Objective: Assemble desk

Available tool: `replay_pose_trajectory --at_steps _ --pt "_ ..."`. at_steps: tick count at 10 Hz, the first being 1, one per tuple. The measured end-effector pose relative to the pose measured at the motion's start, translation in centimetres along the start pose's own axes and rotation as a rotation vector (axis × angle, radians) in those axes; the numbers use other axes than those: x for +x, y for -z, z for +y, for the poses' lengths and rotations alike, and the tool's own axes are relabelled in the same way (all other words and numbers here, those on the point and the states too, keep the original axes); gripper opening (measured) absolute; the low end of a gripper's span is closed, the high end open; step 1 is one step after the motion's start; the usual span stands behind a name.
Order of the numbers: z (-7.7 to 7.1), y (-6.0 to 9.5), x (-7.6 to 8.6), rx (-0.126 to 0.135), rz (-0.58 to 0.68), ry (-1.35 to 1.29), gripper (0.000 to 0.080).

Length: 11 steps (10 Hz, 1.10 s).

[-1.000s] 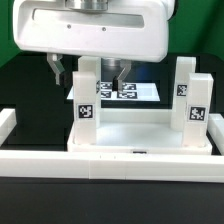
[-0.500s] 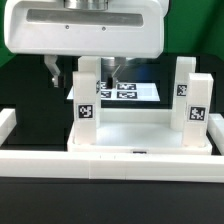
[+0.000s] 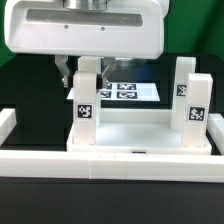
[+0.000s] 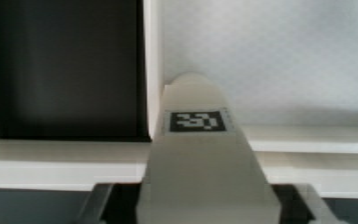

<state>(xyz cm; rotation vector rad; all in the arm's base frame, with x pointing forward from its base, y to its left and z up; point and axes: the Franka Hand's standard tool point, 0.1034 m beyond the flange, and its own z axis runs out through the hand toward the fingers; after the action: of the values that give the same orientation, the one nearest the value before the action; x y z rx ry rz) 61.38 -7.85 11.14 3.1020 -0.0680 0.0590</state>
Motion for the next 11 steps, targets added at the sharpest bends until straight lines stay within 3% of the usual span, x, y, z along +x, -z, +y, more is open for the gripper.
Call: replay_pose_trajectory --at_steps 2,4,11 --pt "0.1 -0.01 -0.04 0.011 0.0 -0.184 0.0288" --pt "0.49 -0.07 -0.11 0.047 0.001 -0.427 0.0288" --pt "0.55 -0.1 -0.02 0.069 -0.019 -1.075 0.029"
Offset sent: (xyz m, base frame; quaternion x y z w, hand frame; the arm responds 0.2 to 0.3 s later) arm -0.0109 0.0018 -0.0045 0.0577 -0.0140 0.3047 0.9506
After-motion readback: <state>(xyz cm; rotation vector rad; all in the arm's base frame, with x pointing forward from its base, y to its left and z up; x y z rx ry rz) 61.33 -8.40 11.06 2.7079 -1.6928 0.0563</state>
